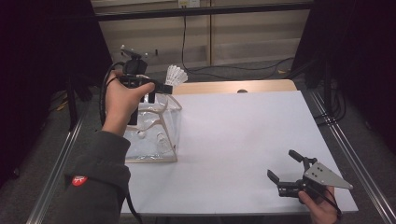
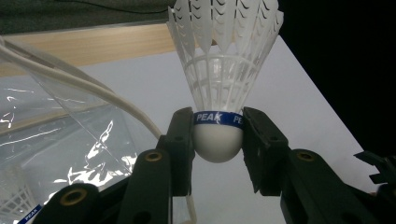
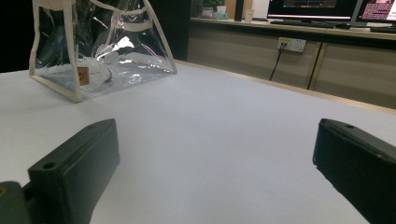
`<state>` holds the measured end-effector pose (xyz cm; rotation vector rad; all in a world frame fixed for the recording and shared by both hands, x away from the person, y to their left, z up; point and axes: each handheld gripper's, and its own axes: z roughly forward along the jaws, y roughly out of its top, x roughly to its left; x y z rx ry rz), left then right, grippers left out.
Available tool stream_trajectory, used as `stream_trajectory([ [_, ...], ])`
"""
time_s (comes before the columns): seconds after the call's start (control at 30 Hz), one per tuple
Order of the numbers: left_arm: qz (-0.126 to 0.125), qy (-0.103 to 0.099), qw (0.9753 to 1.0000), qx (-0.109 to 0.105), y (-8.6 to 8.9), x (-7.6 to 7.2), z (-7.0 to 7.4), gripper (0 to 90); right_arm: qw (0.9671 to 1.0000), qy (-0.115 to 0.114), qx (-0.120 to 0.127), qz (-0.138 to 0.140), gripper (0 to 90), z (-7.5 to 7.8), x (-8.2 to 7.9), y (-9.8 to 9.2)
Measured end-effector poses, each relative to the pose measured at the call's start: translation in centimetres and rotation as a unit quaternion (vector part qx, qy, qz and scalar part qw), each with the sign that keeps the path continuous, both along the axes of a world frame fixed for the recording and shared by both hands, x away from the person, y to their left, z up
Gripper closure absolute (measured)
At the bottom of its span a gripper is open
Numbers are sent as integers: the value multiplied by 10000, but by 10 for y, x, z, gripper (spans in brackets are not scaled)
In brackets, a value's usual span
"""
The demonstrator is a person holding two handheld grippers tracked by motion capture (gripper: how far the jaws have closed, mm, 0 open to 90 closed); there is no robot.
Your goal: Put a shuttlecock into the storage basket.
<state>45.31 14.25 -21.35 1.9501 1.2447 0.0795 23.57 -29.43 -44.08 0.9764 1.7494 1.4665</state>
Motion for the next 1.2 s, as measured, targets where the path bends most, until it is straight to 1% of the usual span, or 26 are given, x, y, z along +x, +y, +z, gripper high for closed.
stream_trajectory([
  [0.07, 16, 1, 10000, -22, 1, 0, 1, 652, 10000, -6, -4, 1, 5, 0, 0, 0],
  [0.5, 85, -38, 9999, 55, 11, -1, 3, 651, 10000, 12, -8, -4, 5, 0, 0, 0],
  [0.73, 186, -90, 9998, 57, 20, -1, 4, 652, 10000, 0, -15, 8, 5, 0, 0, 0],
  [0.83, 224, -97, 9997, 56, 22, -1, 3, 652, 10000, 20, -19, 20, 5, 0, 0, 0],
  [0.9, 307, -112, 9995, 26, 24, -2, 2, 652, 10000, 3, -8, 26, 5, 0, 0, 0],
  [0.93, 288, -104, 9995, 35, 25, -1, 1, 652, 10000, 1, -12, 25, 5, 0, 0, 0],
  [1.07, 360, -100, 9993, 74, 31, -1, -1, 652, 10000, 4, -6, 21, 5, 0, 0, 0],
  [1.1, 402, -107, 9991, 51, 32, -1, -2, 652, 10000, 5, -6, 24, 5, 0, 0, 0],
  [1.13, 380, -103, 9992, 83, 33, -1, -2, 651, 10000, 5, -7, 25, 5, 0, 0, 0],
  [1.2, 438, -139, 9989, 49, 35, -1, -2, 652, 10000, 21, -15, 23, 5, 0, 0, 0],
])
